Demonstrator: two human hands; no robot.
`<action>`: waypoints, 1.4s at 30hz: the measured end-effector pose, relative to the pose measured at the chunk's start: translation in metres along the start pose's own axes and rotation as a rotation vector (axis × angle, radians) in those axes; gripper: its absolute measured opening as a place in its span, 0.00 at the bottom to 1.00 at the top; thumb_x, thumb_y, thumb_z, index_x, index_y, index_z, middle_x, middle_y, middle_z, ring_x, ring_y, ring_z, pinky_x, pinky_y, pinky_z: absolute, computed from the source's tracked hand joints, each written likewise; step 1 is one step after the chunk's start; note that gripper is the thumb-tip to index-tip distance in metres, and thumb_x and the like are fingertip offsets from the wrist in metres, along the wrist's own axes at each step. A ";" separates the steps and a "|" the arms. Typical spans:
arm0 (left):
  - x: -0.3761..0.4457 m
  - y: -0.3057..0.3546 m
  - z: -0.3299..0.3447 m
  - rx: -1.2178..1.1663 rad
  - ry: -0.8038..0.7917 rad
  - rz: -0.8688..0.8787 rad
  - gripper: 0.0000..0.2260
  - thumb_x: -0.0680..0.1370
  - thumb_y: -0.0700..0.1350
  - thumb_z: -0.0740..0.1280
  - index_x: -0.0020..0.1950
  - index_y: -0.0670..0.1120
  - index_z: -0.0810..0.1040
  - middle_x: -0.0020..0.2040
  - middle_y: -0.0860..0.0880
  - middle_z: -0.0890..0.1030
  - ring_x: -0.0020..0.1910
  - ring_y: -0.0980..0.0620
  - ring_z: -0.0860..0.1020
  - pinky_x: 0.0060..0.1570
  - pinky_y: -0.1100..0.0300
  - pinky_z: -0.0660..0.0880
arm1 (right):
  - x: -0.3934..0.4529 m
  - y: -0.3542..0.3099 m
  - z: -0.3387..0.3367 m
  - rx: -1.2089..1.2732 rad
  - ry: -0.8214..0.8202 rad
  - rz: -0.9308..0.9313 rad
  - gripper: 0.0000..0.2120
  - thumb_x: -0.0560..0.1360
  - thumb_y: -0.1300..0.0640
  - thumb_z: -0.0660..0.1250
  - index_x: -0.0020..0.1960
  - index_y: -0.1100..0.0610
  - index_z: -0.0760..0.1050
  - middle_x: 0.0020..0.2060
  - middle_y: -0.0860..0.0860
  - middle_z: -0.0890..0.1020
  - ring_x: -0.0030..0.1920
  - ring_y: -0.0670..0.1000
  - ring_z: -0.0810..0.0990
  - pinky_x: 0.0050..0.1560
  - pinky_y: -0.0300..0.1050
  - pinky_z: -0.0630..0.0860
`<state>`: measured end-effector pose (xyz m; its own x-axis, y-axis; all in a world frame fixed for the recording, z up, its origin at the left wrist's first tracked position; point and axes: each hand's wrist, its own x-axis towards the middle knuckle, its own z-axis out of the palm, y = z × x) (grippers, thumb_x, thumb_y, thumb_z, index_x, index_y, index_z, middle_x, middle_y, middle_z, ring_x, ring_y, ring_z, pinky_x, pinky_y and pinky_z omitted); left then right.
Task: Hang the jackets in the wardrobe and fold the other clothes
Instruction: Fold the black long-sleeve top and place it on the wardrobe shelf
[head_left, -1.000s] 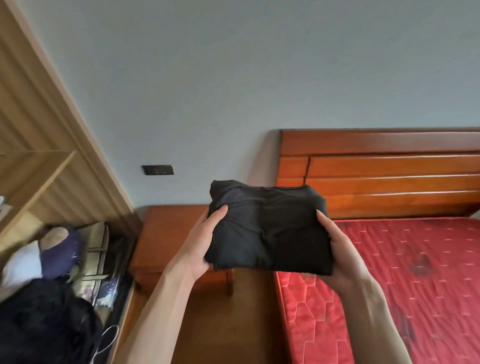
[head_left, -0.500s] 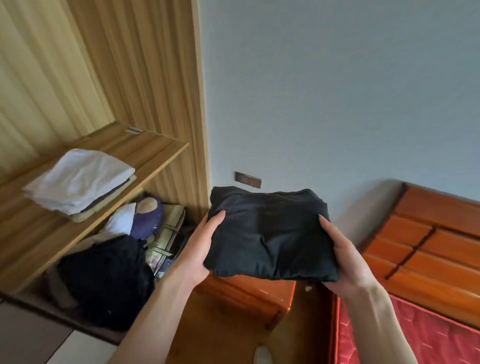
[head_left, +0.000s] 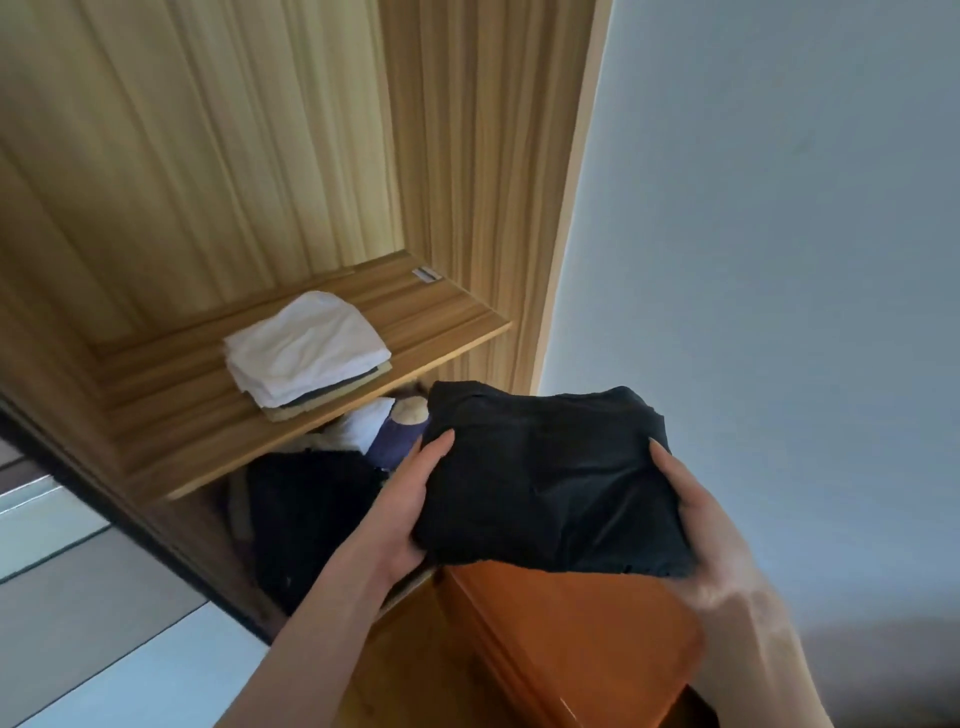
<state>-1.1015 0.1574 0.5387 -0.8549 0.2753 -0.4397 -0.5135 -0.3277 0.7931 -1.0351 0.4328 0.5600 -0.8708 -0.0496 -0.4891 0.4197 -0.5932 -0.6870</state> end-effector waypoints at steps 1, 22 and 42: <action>0.002 0.001 -0.002 -0.013 0.032 0.024 0.26 0.73 0.62 0.76 0.69 0.57 0.80 0.62 0.48 0.86 0.57 0.44 0.86 0.52 0.48 0.84 | 0.010 -0.005 0.003 -0.009 -0.010 0.022 0.29 0.72 0.38 0.77 0.67 0.53 0.82 0.64 0.59 0.84 0.62 0.63 0.84 0.52 0.63 0.84; 0.034 0.084 -0.152 -0.241 0.304 0.188 0.26 0.76 0.57 0.75 0.73 0.54 0.77 0.62 0.44 0.85 0.59 0.40 0.85 0.51 0.47 0.84 | 0.195 0.009 0.162 -0.156 -0.192 0.215 0.24 0.73 0.45 0.77 0.63 0.58 0.84 0.61 0.60 0.85 0.59 0.63 0.86 0.49 0.56 0.84; 0.133 0.186 -0.258 -0.241 0.535 0.279 0.26 0.75 0.59 0.75 0.73 0.58 0.76 0.64 0.46 0.84 0.61 0.41 0.83 0.63 0.41 0.79 | 0.374 0.003 0.307 -0.416 -0.250 0.060 0.15 0.79 0.47 0.72 0.65 0.38 0.80 0.57 0.55 0.87 0.56 0.61 0.87 0.61 0.66 0.81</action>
<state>-1.3298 -0.0996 0.5190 -0.8456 -0.3169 -0.4297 -0.2163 -0.5324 0.8184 -1.4383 0.1654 0.5395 -0.8553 -0.2953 -0.4257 0.4936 -0.2147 -0.8428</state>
